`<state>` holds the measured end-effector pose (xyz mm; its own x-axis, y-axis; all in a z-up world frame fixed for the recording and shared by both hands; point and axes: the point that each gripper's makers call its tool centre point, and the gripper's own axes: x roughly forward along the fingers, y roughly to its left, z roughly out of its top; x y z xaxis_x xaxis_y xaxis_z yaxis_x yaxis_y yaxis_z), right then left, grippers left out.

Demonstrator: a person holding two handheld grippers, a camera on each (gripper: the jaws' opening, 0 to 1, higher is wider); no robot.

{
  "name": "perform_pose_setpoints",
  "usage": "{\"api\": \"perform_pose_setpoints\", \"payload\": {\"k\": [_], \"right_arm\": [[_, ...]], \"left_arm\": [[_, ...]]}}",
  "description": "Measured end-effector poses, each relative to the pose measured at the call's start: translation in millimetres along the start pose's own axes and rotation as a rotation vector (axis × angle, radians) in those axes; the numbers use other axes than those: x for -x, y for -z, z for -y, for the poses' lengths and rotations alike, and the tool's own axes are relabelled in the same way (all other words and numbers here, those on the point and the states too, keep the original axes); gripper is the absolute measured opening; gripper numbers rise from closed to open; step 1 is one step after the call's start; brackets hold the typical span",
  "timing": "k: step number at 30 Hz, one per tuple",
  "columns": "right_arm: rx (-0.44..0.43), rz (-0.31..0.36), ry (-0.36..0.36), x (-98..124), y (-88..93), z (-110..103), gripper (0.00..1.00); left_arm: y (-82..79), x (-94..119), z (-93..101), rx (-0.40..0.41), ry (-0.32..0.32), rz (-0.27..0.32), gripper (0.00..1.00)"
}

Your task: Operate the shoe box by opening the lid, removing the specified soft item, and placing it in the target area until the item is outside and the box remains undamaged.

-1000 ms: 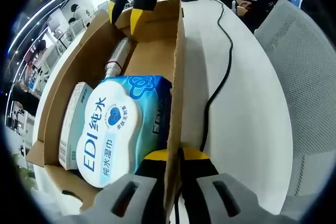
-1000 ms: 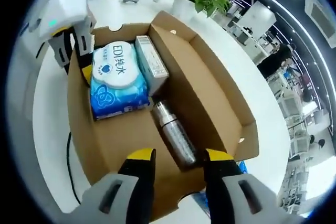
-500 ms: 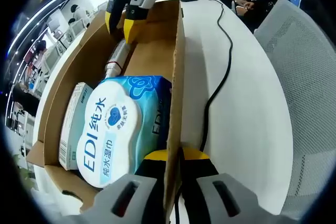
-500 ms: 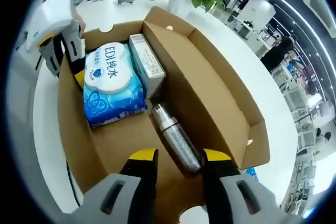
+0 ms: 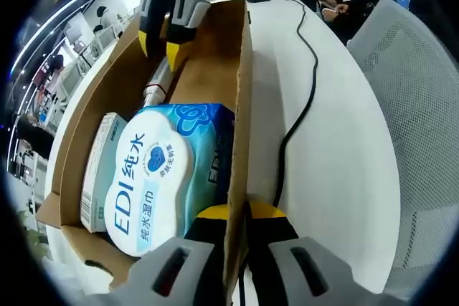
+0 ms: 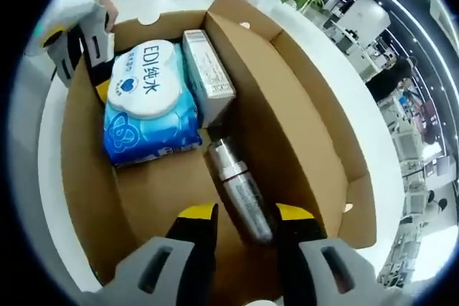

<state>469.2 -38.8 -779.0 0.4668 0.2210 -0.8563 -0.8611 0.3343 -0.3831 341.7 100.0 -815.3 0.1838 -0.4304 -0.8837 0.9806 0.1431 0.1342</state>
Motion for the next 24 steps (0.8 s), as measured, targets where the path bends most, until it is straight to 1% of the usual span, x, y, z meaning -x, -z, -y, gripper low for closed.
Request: {"api": "perform_pose_setpoints", "payload": {"k": [2, 5, 9, 10, 11, 16, 19, 23, 24], "right_arm": [[0.007, -0.011, -0.005, -3, 0.9, 1, 0.29], [0.016, -0.024, -0.019, -8, 3.4, 0, 0.27], [0.003, -0.024, -0.040, -9, 1.4, 0, 0.20], [0.012, -0.029, -0.042, -10, 2.2, 0, 0.20], [0.031, -0.050, -0.047, -12, 5.7, 1, 0.21], [0.017, -0.059, -0.066, -16, 9.0, 1, 0.21], [0.034, -0.072, -0.077, -17, 11.4, 0, 0.19], [0.008, -0.090, -0.084, -16, 12.4, -3, 0.19], [-0.015, -0.096, -0.103, -15, 12.2, -8, 0.18]], "left_arm": [[-0.1, 0, 0.1, -0.001, 0.000, 0.000, 0.04], [0.3, 0, 0.2, -0.001, 0.000, 0.000, 0.04], [0.0, 0, 0.3, -0.003, -0.002, 0.001, 0.04], [-0.1, 0, 0.3, -0.003, -0.001, 0.001, 0.04], [-0.2, 0, 0.3, -0.002, 0.000, 0.000, 0.04], [-0.5, -1, 0.1, -0.003, -0.002, 0.001, 0.04], [-1.0, -1, -0.3, -0.001, -0.001, 0.001, 0.04], [-1.0, -1, -0.6, 0.000, -0.001, 0.001, 0.04], [-1.1, -1, -0.6, 0.000, -0.001, 0.001, 0.04]]}}
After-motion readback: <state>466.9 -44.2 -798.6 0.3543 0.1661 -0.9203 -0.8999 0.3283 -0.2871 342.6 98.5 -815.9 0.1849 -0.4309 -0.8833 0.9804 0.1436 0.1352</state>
